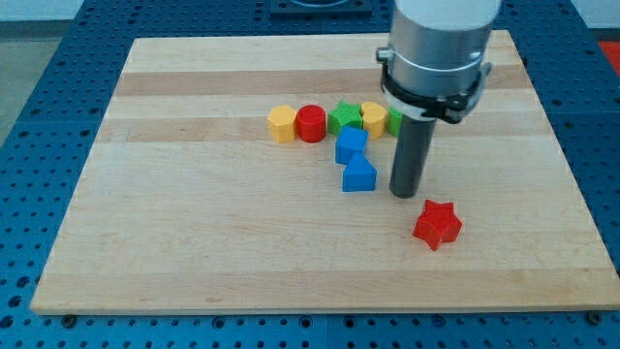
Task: Slide the red star below the blue triangle
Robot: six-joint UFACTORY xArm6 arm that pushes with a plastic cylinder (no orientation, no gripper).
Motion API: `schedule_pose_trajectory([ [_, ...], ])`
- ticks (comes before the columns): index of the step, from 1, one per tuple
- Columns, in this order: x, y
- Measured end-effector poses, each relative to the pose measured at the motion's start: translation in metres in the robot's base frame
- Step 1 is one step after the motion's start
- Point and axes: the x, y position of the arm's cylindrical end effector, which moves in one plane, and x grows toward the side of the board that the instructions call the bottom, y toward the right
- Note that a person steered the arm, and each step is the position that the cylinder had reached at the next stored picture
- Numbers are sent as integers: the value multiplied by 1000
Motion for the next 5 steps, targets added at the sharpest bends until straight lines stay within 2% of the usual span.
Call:
schedule_pose_trajectory([
  [2,5,67],
  [3,28,87],
  [4,62,84],
  [5,63,58],
])
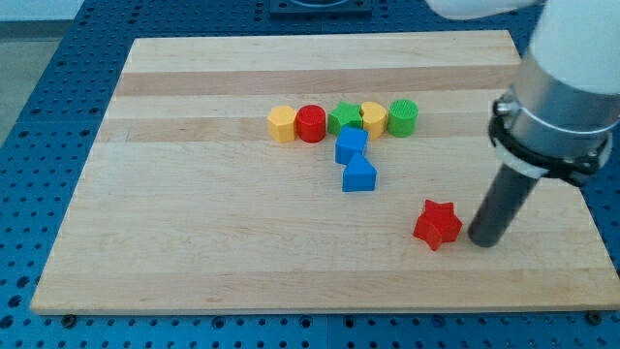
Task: Slide the red star below the blue triangle
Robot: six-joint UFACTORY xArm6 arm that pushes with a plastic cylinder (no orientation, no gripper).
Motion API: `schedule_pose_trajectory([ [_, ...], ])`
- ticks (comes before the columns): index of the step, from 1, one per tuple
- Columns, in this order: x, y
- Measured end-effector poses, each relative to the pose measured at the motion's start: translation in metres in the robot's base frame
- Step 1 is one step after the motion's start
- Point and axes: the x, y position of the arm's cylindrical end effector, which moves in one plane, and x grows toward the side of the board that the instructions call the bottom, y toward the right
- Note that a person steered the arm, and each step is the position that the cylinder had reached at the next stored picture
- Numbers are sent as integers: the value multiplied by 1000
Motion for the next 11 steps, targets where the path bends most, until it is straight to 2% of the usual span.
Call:
schedule_pose_trajectory([
  [3,0,-70],
  [7,-13,-103],
  [11,-19,-104],
])
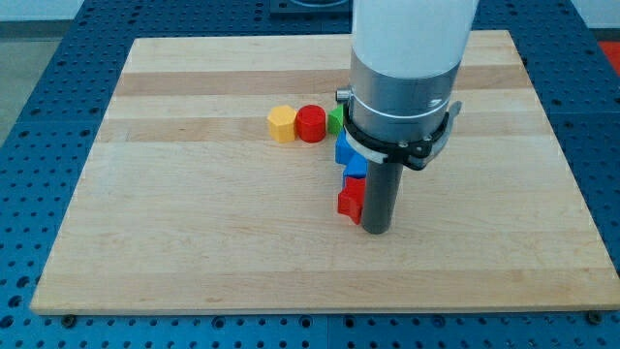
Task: Slide the red star below the blue triangle
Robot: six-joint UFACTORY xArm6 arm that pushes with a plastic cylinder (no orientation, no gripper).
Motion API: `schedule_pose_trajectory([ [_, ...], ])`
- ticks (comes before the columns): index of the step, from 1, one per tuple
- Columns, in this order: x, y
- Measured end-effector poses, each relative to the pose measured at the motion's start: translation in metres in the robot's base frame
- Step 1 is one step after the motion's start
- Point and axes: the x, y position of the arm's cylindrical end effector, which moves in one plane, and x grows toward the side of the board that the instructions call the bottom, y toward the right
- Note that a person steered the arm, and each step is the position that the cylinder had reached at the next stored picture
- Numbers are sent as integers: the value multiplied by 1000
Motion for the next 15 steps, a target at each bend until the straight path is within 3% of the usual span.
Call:
schedule_pose_trajectory([
  [3,-3,0],
  [7,28,4],
  [9,28,-53],
  [12,-25,-78],
  [15,-25,-63],
])
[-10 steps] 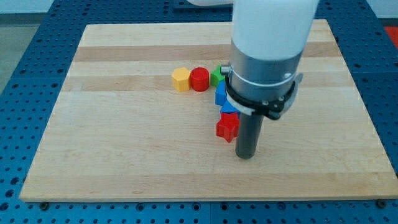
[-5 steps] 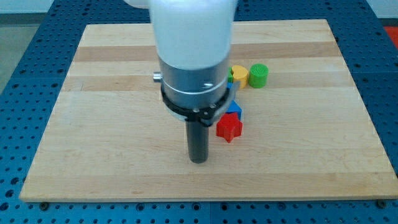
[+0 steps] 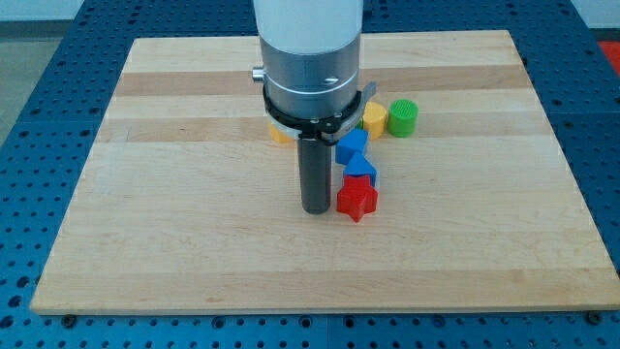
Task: Slide the red star below the blue triangle
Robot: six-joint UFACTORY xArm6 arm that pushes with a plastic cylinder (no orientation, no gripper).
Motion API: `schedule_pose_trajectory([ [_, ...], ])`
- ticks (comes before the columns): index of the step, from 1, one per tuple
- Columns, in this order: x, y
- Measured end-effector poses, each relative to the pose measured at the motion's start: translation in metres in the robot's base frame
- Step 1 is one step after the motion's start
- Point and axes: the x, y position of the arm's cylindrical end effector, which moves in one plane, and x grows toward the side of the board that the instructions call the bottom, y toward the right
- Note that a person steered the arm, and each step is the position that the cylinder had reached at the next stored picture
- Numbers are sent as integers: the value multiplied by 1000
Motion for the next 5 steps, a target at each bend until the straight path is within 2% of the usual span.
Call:
schedule_pose_trajectory([
  [3,0,4],
  [5,0,-92],
])
